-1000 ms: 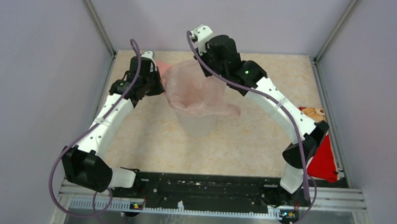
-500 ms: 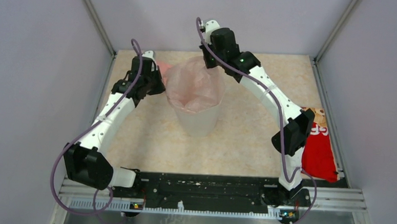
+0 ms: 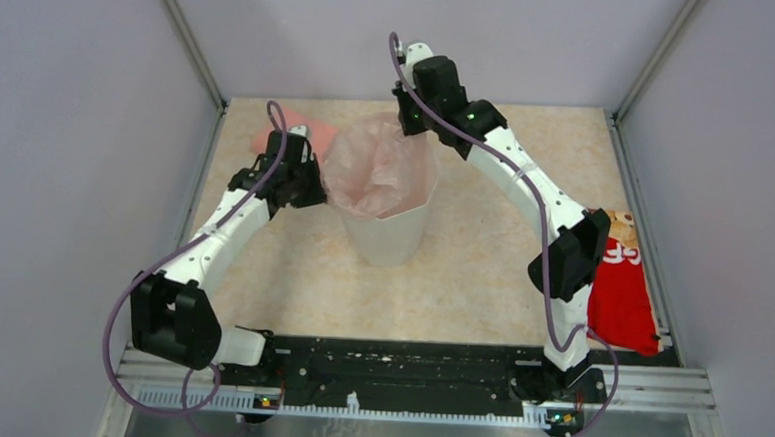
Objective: Put the trash bags into the trash bin
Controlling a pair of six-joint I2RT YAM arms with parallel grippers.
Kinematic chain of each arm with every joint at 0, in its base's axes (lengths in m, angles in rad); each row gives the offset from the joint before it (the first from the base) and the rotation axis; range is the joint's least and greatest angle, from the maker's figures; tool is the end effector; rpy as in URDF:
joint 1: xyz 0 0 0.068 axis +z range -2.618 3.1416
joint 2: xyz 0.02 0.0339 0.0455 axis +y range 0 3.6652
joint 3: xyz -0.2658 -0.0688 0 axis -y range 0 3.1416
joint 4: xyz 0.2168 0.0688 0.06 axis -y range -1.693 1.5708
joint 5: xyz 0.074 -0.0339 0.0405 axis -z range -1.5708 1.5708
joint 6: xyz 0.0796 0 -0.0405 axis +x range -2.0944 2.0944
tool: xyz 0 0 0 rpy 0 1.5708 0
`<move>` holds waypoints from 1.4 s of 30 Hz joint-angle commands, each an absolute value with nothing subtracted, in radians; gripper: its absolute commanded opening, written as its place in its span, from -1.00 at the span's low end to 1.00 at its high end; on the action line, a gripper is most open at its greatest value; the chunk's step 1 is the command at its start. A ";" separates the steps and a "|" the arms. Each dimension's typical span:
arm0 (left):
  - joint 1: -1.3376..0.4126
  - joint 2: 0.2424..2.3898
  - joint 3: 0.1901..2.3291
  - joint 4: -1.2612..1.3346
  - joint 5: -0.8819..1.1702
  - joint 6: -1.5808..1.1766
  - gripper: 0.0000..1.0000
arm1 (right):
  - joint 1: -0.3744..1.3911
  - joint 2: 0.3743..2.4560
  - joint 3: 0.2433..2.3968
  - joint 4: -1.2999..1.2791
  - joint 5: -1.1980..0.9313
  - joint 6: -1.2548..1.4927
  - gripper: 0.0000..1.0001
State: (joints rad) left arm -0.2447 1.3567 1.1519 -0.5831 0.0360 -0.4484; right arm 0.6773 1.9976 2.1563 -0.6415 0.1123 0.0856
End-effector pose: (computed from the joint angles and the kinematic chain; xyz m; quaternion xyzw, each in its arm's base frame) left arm 0.2868 -0.0746 0.2790 -0.0871 0.9201 -0.1452 0.3531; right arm 0.3720 0.2877 0.3779 -0.2213 0.8257 0.1478 0.4975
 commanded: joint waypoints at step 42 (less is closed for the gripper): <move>-0.250 1.281 1.152 -0.554 0.103 -0.453 -1.00 | 1.213 1.689 2.198 -1.015 0.422 -0.281 0.65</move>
State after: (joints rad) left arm -0.2466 1.3048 1.1126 -0.5831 0.0898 -0.4652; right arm 1.1873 1.7103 2.2292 -0.9905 0.3424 -0.2165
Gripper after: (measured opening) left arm 0.007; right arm 0.827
